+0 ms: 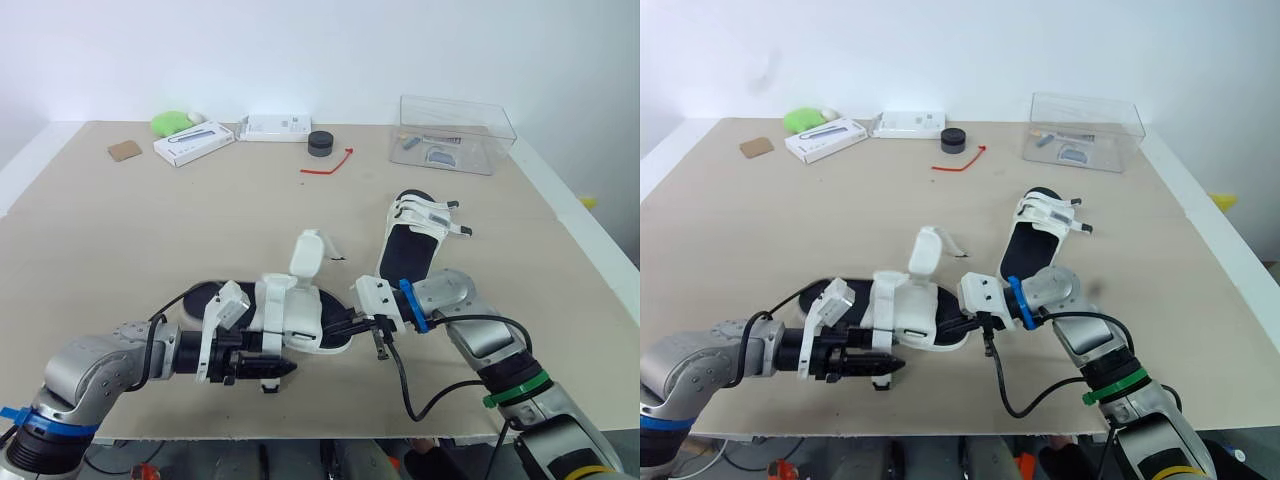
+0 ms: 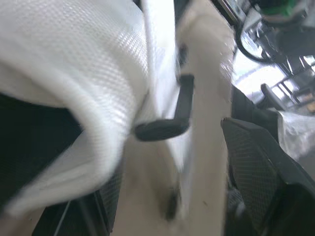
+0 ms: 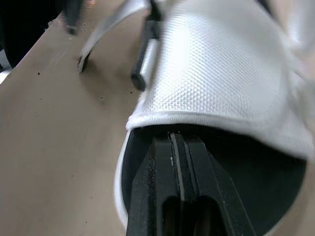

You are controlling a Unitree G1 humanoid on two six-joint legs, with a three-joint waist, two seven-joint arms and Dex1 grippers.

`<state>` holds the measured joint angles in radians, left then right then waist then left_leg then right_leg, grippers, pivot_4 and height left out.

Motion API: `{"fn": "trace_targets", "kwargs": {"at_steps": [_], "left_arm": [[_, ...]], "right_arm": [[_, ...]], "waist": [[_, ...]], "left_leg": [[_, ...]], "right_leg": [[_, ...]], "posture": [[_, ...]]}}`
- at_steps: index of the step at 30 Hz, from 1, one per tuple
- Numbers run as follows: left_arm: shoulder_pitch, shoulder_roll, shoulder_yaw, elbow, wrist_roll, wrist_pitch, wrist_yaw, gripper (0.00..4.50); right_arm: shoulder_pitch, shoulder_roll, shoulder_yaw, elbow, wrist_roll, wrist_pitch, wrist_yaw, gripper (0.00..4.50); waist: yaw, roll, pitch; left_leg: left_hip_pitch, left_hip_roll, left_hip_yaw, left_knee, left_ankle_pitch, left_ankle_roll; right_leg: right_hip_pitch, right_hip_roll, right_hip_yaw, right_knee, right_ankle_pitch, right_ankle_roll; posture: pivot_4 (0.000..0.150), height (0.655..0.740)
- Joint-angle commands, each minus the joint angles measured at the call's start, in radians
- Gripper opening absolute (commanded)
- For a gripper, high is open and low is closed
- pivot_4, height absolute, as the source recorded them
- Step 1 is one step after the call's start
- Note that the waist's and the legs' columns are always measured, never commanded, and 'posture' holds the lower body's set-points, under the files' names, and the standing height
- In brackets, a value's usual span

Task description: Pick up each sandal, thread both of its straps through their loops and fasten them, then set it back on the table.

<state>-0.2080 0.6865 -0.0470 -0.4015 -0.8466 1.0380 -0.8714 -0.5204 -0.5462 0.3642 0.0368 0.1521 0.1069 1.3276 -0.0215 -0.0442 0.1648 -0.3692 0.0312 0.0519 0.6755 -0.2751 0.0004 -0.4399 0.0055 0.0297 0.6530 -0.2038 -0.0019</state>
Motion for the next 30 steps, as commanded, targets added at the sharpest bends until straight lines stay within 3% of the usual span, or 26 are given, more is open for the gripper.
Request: {"fn": "trace_targets", "kwargs": {"at_steps": [1, 22, 30], "left_arm": [[-0.023, -0.003, -0.012, -0.004, 0.016, -0.033, -0.013, 3.14], [-0.081, -0.036, -0.048, 0.089, 0.078, -0.088, -0.054, 3.14], [-0.122, -0.064, -0.060, 0.148, 0.103, -0.106, -0.064, 3.14]], "right_arm": [[0.008, -0.007, 0.005, -0.013, -0.013, 0.004, -0.010, 0.00], [-0.146, 0.049, -0.042, 0.225, -0.059, -0.104, -0.113, 0.00], [-0.143, 0.048, -0.039, 0.234, -0.057, -0.104, -0.105, 0.00]], "waist": [[0.000, 0.000, 0.000], [-0.001, 0.000, 0.000], [-0.002, 0.000, 0.000]], "left_leg": [[0.000, 0.000, 0.000, 0.000, 0.000, 0.000], [-0.001, -0.001, 0.001, -0.001, 0.005, 0.001], [-0.001, -0.001, 0.001, -0.002, 0.005, 0.001]], "right_leg": [[0.000, 0.000, 0.000, 0.000, 0.000, 0.000], [-0.001, -0.002, 0.001, 0.000, 0.004, 0.002], [-0.001, -0.002, 0.001, -0.001, 0.003, 0.002]], "posture": [[0.150, 0.7400], [0.150, 0.7400], [0.150, 0.7400]]}}
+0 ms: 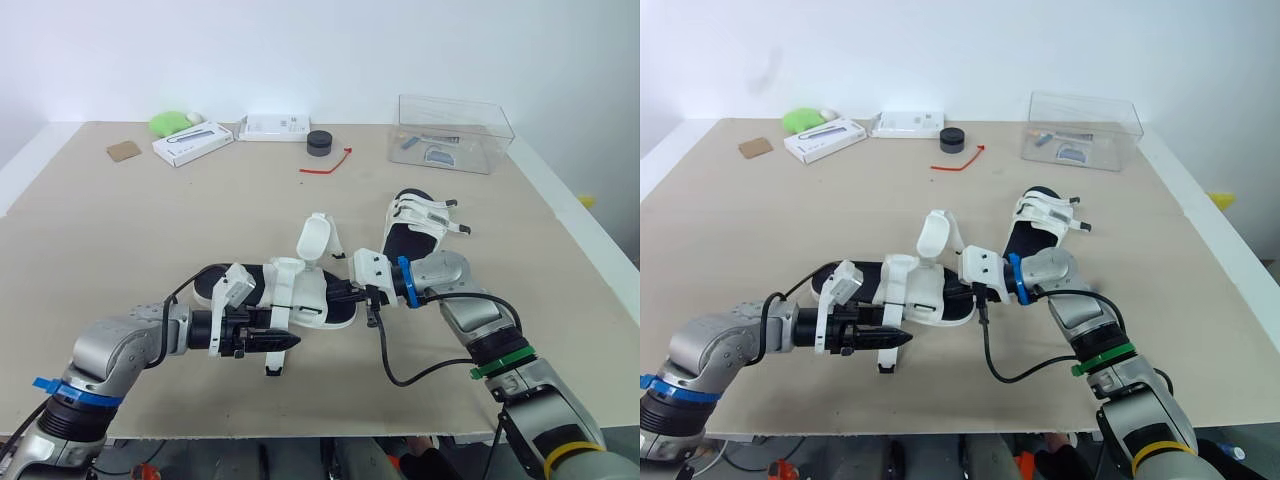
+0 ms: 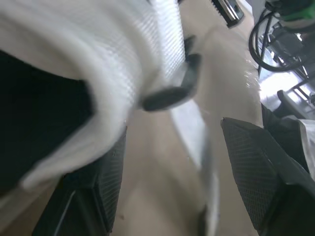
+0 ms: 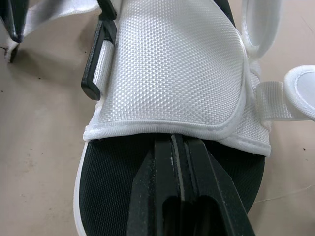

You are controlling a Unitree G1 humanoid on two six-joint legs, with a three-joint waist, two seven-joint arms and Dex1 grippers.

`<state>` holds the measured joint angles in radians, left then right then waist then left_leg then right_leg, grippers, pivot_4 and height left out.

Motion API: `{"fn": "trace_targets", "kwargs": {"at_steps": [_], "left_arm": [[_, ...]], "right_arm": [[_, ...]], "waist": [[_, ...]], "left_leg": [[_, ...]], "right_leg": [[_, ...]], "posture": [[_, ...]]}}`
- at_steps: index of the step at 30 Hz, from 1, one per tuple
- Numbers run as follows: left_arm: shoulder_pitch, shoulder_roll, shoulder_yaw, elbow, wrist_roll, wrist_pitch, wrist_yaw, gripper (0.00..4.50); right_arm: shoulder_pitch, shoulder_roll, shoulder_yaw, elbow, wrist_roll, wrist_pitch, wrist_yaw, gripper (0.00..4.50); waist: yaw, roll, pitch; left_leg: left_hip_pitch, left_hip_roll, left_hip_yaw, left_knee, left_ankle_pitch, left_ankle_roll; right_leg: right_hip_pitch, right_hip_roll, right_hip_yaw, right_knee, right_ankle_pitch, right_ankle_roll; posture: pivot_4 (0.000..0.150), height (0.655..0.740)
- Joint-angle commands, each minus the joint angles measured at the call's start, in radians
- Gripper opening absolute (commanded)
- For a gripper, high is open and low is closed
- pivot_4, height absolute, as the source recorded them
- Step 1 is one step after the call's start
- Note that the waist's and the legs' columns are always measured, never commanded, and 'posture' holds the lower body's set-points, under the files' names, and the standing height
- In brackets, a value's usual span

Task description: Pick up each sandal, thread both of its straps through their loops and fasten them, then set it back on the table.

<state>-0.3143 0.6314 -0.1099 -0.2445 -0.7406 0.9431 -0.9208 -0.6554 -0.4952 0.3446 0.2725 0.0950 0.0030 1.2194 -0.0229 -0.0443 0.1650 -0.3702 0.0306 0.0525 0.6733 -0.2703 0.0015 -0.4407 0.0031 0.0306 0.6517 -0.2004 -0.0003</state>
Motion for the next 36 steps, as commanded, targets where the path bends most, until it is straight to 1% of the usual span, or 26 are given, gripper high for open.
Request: {"fn": "trace_targets", "kwargs": {"at_steps": [1, 3, 7, 8, 12, 17, 20, 26, 28, 30, 33, 34, 35, 36], "left_arm": [[-0.010, -0.006, -0.002, -0.016, -0.007, -0.004, -0.020, 2.92], [0.006, 0.000, -0.008, -0.032, -0.015, 0.004, -0.030, 2.34], [0.033, 0.008, 0.013, -0.065, -0.064, 0.042, -0.040, 0.29], [0.039, 0.011, 0.027, -0.073, -0.088, 0.062, -0.043, 0.04], [0.056, 0.051, 0.081, -0.101, -0.190, 0.148, -0.065, 0.04], [0.101, 0.124, 0.103, -0.152, -0.241, 0.188, -0.095, 0.04], [0.137, 0.143, 0.110, -0.189, -0.261, 0.191, -0.092, 0.04], [0.170, 0.136, 0.103, -0.224, -0.258, 0.179, -0.056, 0.04], [0.165, 0.122, 0.097, -0.238, -0.227, 0.151, -0.024, 0.04], [0.165, 0.129, 0.082, -0.251, -0.180, 0.103, -0.017, 0.04], [0.169, 0.158, 0.061, -0.270, -0.065, -0.038, -0.049, 0.89], [0.171, 0.177, 0.051, -0.273, -0.014, -0.100, -0.071, 1.47], [0.178, 0.206, 0.035, -0.276, 0.060, -0.185, -0.096, 1.82], [0.185, 0.225, 0.023, -0.276, 0.111, -0.247, -0.115, 2.31]], "right_arm": [[-0.007, -0.006, -0.021, -0.002, 0.001, 0.001, 0.003, 0.00], [-0.003, -0.012, -0.024, -0.007, 0.002, 0.005, 0.006, 0.00], [0.018, -0.027, -0.028, -0.036, 0.008, 0.019, 0.010, 0.00], [0.026, -0.031, -0.027, -0.046, 0.009, 0.022, 0.011, 0.00], [0.050, -0.036, -0.021, -0.076, 0.011, 0.037, 0.010, 0.00], [0.053, -0.027, -0.015, -0.084, 0.005, 0.041, 0.010, 0.00], [0.052, -0.023, -0.012, -0.083, 0.002, 0.040, 0.011, 0.00], [0.046, -0.019, -0.009, -0.073, -0.002, 0.034, 0.015, 0.00], [0.042, -0.017, -0.006, -0.067, -0.004, 0.029, 0.018, 0.00], [0.040, -0.015, -0.006, -0.062, -0.006, 0.025, 0.020, 0.00], [0.037, -0.014, -0.005, -0.057, -0.009, 0.021, 0.022, 0.00], [0.035, -0.014, -0.005, -0.054, -0.010, 0.019, 0.024, 0.00], [0.035, -0.013, -0.005, -0.053, -0.010, 0.018, 0.025, 0.00], [0.035, -0.013, -0.006, -0.053, -0.011, 0.018, 0.026, 0.00]], "waist": [[0.000, 0.000, 0.000], [0.000, 0.000, 0.000], [0.000, 0.000, 0.000], [0.000, 0.000, 0.000], [0.000, 0.000, 0.000], [0.000, 0.000, 0.000], [0.000, 0.000, 0.000], [0.000, 0.000, 0.000], [0.000, 0.000, 0.000], [0.000, 0.000, 0.000], [0.000, 0.000, 0.000], [0.000, 0.000, 0.000], [0.000, 0.000, 0.000], [-0.001, 0.000, 0.000]], "left_leg": [[0.000, 0.000, 0.000, 0.000, 0.000, 0.000], [0.000, 0.000, 0.000, 0.000, 0.000, 0.000], [0.000, 0.000, 0.000, 0.000, 0.000, 0.000], [-0.001, 0.000, 0.000, -0.001, 0.000, 0.000], [-0.001, -0.001, -0.001, -0.001, 0.000, 0.000], [-0.001, -0.001, -0.001, -0.001, -0.001, 0.000], [-0.001, -0.001, -0.001, -0.002, -0.001, 0.000], [-0.001, -0.001, -0.001, -0.002, -0.001, 0.000], [-0.001, -0.001, -0.001, -0.002, -0.001, 0.000], [-0.001, -0.001, -0.001, -0.002, -0.001, 0.000], [-0.001, -0.001, -0.001, -0.002, -0.001, 0.000], [-0.001, -0.001, -0.001, -0.002, -0.001, 0.000], [-0.001, -0.001, -0.001, -0.002, -0.001, 0.000], [-0.001, -0.001, -0.001, -0.002, -0.001, 0.000]], "right_leg": [[0.000, 0.000, 0.000, 0.000, 0.000, 0.000], [0.000, 0.000, 0.000, 0.000, 0.000, 0.000], [0.000, 0.000, 0.000, 0.000, 0.000, 0.000], [0.000, -0.001, 0.000, 0.000, 0.000, 0.000], [0.000, -0.002, -0.001, -0.001, -0.001, 0.001], [0.000, -0.002, -0.001, -0.002, -0.002, 0.002], [0.000, -0.002, -0.001, -0.002, -0.002, 0.001], [0.000, -0.002, -0.002, -0.002, -0.003, 0.000], [0.000, -0.002, -0.002, -0.002, -0.003, 0.000], [0.000, -0.002, -0.002, -0.002, -0.003, 0.000], [0.000, -0.002, -0.002, -0.002, -0.003, 0.000], [0.000, -0.002, -0.002, -0.002, -0.003, 0.000], [0.000, -0.002, -0.002, -0.002, -0.003, 0.000], [0.000, -0.002, -0.002, -0.002, -0.003, -0.001]], "posture": [[0.150, 0.7400], [0.150, 0.7400], [0.150, 0.7400], [0.150, 0.7400], [0.150, 0.7400], [0.150, 0.7400], [0.150, 0.7400], [0.150, 0.7400], [0.150, 0.7400], [0.150, 0.7400], [0.150, 0.7400], [0.150, 0.7400], [0.150, 0.7400], [0.150, 0.7400]]}}
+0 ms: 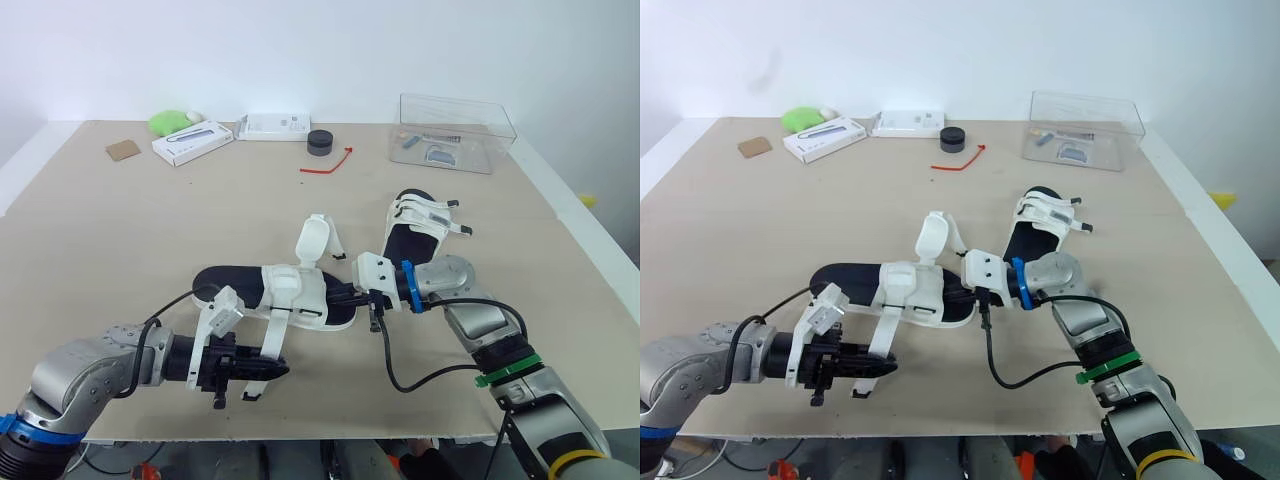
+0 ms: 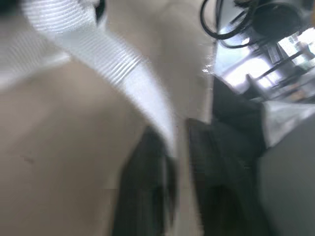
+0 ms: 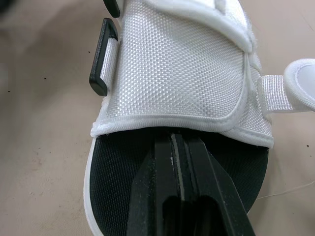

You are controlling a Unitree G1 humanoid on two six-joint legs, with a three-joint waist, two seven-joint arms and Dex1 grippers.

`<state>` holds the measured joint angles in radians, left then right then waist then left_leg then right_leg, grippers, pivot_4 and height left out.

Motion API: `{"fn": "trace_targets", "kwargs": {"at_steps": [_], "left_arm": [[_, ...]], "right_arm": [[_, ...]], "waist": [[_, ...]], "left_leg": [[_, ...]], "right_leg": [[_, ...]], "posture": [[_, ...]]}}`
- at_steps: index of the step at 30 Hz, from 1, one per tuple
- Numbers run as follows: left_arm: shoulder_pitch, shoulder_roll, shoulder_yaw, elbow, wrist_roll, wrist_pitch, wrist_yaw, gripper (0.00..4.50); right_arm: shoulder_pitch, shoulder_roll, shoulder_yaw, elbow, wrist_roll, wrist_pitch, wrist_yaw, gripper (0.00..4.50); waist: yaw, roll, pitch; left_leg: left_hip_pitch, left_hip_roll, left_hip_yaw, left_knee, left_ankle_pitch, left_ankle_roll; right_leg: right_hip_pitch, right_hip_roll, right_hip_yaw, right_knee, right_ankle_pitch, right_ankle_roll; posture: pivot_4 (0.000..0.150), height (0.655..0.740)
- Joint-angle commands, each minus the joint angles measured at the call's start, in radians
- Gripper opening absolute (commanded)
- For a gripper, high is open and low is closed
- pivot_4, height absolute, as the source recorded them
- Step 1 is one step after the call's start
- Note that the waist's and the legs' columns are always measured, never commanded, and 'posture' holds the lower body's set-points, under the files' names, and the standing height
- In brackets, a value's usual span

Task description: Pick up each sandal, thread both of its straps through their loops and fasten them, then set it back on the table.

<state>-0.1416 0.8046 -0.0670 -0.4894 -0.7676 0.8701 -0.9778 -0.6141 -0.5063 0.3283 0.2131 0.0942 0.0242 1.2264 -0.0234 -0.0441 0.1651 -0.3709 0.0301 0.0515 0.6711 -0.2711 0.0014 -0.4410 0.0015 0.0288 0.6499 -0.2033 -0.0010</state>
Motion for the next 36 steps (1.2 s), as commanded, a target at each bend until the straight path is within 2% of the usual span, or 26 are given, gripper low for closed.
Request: {"fn": "trace_targets", "kwargs": {"at_steps": [1, 4, 6, 9, 13, 15, 18, 22, 25, 29, 30, 31, 32, 34, 36], "left_arm": [[0.021, 0.074, -0.032, -0.028, 0.189, -0.245, -0.084, 2.69], [0.058, 0.164, -0.041, -0.013, 0.352, -0.502, -0.184, 4.09], [0.068, 0.200, -0.029, 0.013, 0.424, -0.638, -0.220, 4.39], [0.059, 0.240, -0.010, 0.103, 0.559, -0.922, -0.254, 4.39], [-0.056, 0.210, -0.022, 0.273, 0.722, -1.389, -0.215, 4.39], [-0.119, 0.185, -0.051, 0.344, 0.775, -1.562, -0.198, 4.39], [-0.184, 0.139, -0.098, 0.391, 0.799, -1.674, -0.178, 4.39], [-0.236, 0.089, -0.152, 0.405, 0.808, -1.730, -0.156, 4.39], [-0.261, 0.057, -0.218, 0.360, 0.768, -1.690, -0.172, 4.39], [-0.267, 0.070, -0.269, 0.341, 0.721, -1.643, -0.213, 4.39], [-0.268, 0.071, -0.276, 0.332, 0.711, -1.631, -0.220, 4.15], [-0.266, 0.072, -0.280, 0.321, 0.703, -1.611, -0.225, 3.63], [-0.267, 0.072, -0.283, 0.312, 0.695, -1.596, -0.228, 3.44], [-0.266, 0.070, -0.284, 0.297, 0.678, -1.559, -0.234, 2.68], [-0.262, 0.067, -0.278, 0.277, 0.654, -1.514, -0.234, 1.60]], "right_arm": [[-0.007, -0.002, 0.011, 0.009, -0.010, -0.005, 0.020, 0.00], [-0.010, -0.003, 0.012, 0.014, -0.012, -0.011, 0.027, 0.00], [-0.014, -0.003, 0.012, 0.022, -0.014, -0.017, 0.031, 0.00], [-0.016, -0.002, 0.013, 0.028, -0.015, -0.024, 0.037, 0.00], [-0.020, 0.002, 0.015, 0.036, -0.016, -0.031, 0.039, 0.00], [-0.023, 0.006, 0.017, 0.042, -0.018, -0.035, 0.040, 0.00], [-0.027, 0.009, 0.016, 0.048, -0.021, -0.040, 0.039, 0.00], [-0.030, 0.010, 0.016, 0.054, -0.023, -0.045, 0.038, 0.00], [-0.027, 0.006, 0.012, 0.047, -0.022, -0.041, 0.034, 0.00], [-0.022, 0.001, 0.012, 0.041, -0.024, -0.041, 0.031, 0.00], [-0.021, 0.000, 0.012, 0.040, -0.024, -0.040, 0.031, 0.00], [-0.021, -0.001, 0.012, 0.039, -0.024, -0.038, 0.030, 0.00], [-0.022, -0.001, 0.011, 0.039, -0.023, -0.038, 0.030, 0.00], [-0.023, -0.002, 0.011, 0.040, -0.024, -0.036, 0.030, 0.00], [-0.023, -0.002, 0.011, 0.040, -0.024, -0.035, 0.029, 0.00]], "waist": [[0.000, 0.000, 0.000], [0.000, 0.000, 0.000], [0.001, 0.001, 0.000], [0.001, 0.001, 0.000], [0.003, 0.001, 0.000], [0.002, 0.001, 0.000], [0.001, 0.000, 0.000], [-0.001, 0.000, 0.000], [-0.001, 0.000, 0.000], [-0.001, 0.000, 0.000], [-0.001, 0.000, 0.000], [-0.001, 0.000, 0.000], [-0.001, 0.000, 0.000], [-0.001, 0.000, 0.000], [-0.001, 0.000, 0.000]], "left_leg": [[0.000, 0.000, 0.000, 0.000, 0.000, 0.000], [0.000, 0.001, 0.000, -0.001, 0.000, 0.000], [0.000, 0.001, 0.001, -0.002, 0.000, 0.000], [0.000, 0.001, 0.001, -0.001, 0.000, 0.000], [0.000, 0.001, 0.001, -0.001, 0.000, 0.000], [0.000, 0.001, 0.002, -0.001, 0.000, 0.000], [0.000, 0.001, 0.005, -0.001, -0.001, 0.002], [0.000, 0.001, 0.007, -0.001, -0.003, 0.005], [0.000, 0.001, 0.008, -0.001, -0.003, 0.006], [0.001, 0.002, 0.010, 0.000, -0.003, 0.006], [0.001, 0.002, 0.010, 0.000, -0.003, 0.006], [0.001, 0.002, 0.010, 0.000, -0.003, 0.006], [0.002, 0.002, 0.010, 0.000, -0.003, 0.006], [0.002, 0.002, 0.011, 0.000, -0.003, 0.006], [0.002, 0.002, 0.011, 0.000, -0.003, 0.006]], "right_leg": [[0.000, 0.000, 0.000, 0.000, 0.000, -0.001], [0.000, 0.000, 0.000, -0.001, -0.001, -0.003], [0.000, -0.001, 0.000, -0.001, -0.002, -0.005], [0.000, -0.004, 0.000, -0.001, -0.002, -0.005], [0.000, -0.005, -0.001, -0.001, -0.002, -0.005], [0.000, -0.005, -0.001, -0.001, 0.000, -0.006], [0.000, -0.005, 0.000, -0.002, 0.004, -0.006], [0.000, -0.005, 0.002, -0.002, 0.004, -0.005], [0.000, -0.005, 0.003, -0.002, 0.005, -0.004], [0.000, -0.002, 0.004, -0.002, 0.004, -0.002], [0.000, -0.001, 0.004, -0.002, 0.003, 0.000], [-0.001, 0.000, 0.005, -0.002, 0.002, 0.001], [0.000, 0.000, 0.006, -0.002, 0.003, 0.001], [0.000, 0.000, 0.006, -0.002, 0.003, 0.001], [0.000, 0.000, 0.007, -0.002, 0.003, 0.002]], "posture": [[0.150, 0.7400], [0.150, 0.7400], [0.150, 0.7400], [0.150, 0.7400], [0.150, 0.7400], [0.150, 0.7400], [0.150, 0.7400], [0.150, 0.7400], [0.150, 0.7400], [0.150, 0.7400], [0.150, 0.7400], [0.150, 0.7400], [0.150, 0.7400], [0.150, 0.7400], [0.150, 0.7400]]}}
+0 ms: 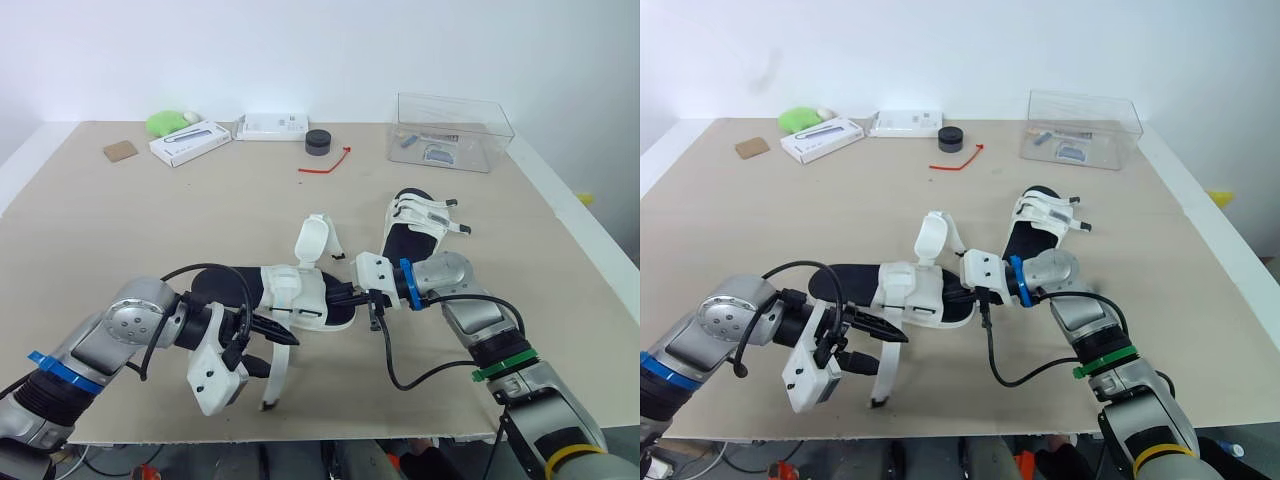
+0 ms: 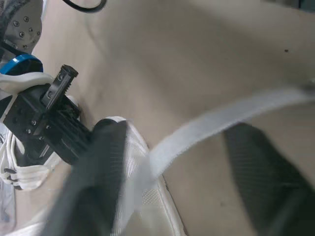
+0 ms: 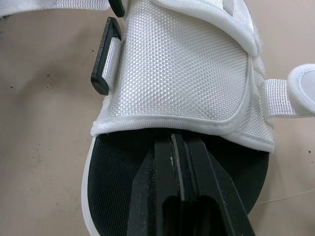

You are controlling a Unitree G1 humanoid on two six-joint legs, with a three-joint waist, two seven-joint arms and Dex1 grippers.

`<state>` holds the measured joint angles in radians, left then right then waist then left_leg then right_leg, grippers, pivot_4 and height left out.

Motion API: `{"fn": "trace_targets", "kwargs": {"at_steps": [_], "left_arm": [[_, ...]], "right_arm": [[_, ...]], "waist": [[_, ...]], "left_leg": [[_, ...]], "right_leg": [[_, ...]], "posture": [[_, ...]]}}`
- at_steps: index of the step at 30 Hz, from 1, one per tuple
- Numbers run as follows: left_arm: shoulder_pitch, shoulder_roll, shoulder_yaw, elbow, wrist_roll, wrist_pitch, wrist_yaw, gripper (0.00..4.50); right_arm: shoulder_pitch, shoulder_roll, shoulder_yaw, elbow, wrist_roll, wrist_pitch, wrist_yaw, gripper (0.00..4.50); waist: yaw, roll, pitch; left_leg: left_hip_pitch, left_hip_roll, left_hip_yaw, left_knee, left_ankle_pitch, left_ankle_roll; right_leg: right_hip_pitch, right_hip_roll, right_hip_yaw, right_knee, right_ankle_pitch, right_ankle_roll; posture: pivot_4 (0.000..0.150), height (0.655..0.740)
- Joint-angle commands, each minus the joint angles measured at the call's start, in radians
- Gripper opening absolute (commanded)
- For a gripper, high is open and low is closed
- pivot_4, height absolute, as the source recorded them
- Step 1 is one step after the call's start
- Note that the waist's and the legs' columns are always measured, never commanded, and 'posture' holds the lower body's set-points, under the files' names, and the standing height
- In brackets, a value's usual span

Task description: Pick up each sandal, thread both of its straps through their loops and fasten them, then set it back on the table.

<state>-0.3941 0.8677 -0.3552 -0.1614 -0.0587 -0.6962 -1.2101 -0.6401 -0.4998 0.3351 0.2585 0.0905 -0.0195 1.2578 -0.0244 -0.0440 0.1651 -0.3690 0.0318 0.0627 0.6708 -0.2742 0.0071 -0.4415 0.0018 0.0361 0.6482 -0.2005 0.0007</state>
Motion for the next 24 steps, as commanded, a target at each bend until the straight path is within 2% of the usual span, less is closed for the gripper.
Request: {"fn": "trace_targets", "kwargs": {"at_steps": [1, 3, 4, 7, 8, 11, 18, 21, 24], "left_arm": [[-0.003, 0.002, 0.019, -0.076, -0.091, 0.121, 0.006, 1.21], [0.003, -0.001, 0.042, -0.122, -0.188, 0.313, 0.028, 0.18], [0.003, -0.005, 0.060, -0.139, -0.265, 0.452, 0.054, 0.03], [-0.009, -0.008, 0.104, -0.146, -0.435, 0.753, 0.087, 0.03], [-0.030, -0.016, 0.135, -0.124, -0.547, 0.911, 0.122, 0.03], [-0.085, -0.053, 0.215, -0.026, -0.710, 1.166, 0.171, 0.03], [-0.098, -0.137, 0.331, 0.117, -0.890, 1.474, 0.236, 0.03], [-0.105, -0.225, 0.373, 0.198, -0.894, 1.503, 0.308, 0.03], [-0.109, -0.265, 0.396, 0.229, -0.876, 1.519, 0.326, 0.03]], "right_arm": [[0.003, -0.009, 0.004, -0.006, -0.021, 0.010, -0.002, 0.00], [0.002, -0.010, 0.005, -0.005, -0.021, 0.011, -0.002, 0.00], [0.001, -0.010, 0.005, -0.004, -0.022, 0.012, -0.001, 0.00], [-0.003, -0.009, 0.007, 0.000, -0.024, 0.012, -0.001, 0.00], [-0.005, -0.008, 0.008, 0.003, -0.024, 0.011, -0.002, 0.00], [-0.013, -0.005, 0.013, 0.012, -0.027, 0.006, -0.001, 0.00], [-0.018, -0.002, 0.013, 0.014, -0.030, 0.005, -0.004, 0.00], [-0.013, -0.008, 0.008, 0.007, -0.029, 0.010, -0.002, 0.00], [-0.008, -0.015, 0.005, 0.000, -0.029, 0.013, 0.000, 0.00]], "waist": [[0.000, 0.000, 0.000], [0.000, 0.000, 0.000], [0.000, 0.000, 0.000], [0.000, 0.000, 0.000], [0.000, 0.000, 0.000], [0.000, 0.000, 0.000], [0.000, 0.000, 0.000], [0.000, 0.000, 0.000], [0.000, 0.000, 0.000]], "left_leg": [[0.000, 0.000, 0.000, 0.000, 0.000, 0.000], [0.000, 0.000, 0.000, 0.000, 0.000, 0.000], [0.000, 0.000, 0.001, 0.000, 0.000, 0.000], [0.000, 0.000, 0.000, 0.001, 0.000, 0.000], [0.000, 0.000, 0.000, 0.001, 0.000, 0.000], [0.000, 0.001, -0.001, 0.001, 0.000, 0.000], [0.000, 0.001, -0.002, 0.002, 0.000, 0.000], [0.000, 0.000, -0.002, 0.002, 0.000, 0.000], [0.000, 0.000, -0.002, 0.002, 0.001, -0.002]], "right_leg": [[0.000, 0.000, 0.000, 0.000, 0.000, 0.000], [0.000, 0.000, 0.001, 0.000, 0.000, 0.001], [0.000, 0.000, 0.001, 0.000, 0.000, 0.002], [0.000, 0.001, 0.001, 0.000, -0.001, 0.003], [0.000, 0.002, 0.001, 0.001, -0.001, 0.003], [0.000, 0.003, 0.000, 0.001, -0.001, 0.003], [0.000, 0.003, -0.002, 0.001, -0.001, 0.002], [0.000, 0.003, -0.001, 0.001, 0.000, 0.002], [0.000, 0.002, -0.001, 0.002, 0.001, 0.001]], "posture": [[0.150, 0.7400], [0.150, 0.7400], [0.150, 0.7400], [0.150, 0.7400], [0.150, 0.7400], [0.150, 0.7400], [0.150, 0.7400], [0.150, 0.7400], [0.150, 0.7400]]}}
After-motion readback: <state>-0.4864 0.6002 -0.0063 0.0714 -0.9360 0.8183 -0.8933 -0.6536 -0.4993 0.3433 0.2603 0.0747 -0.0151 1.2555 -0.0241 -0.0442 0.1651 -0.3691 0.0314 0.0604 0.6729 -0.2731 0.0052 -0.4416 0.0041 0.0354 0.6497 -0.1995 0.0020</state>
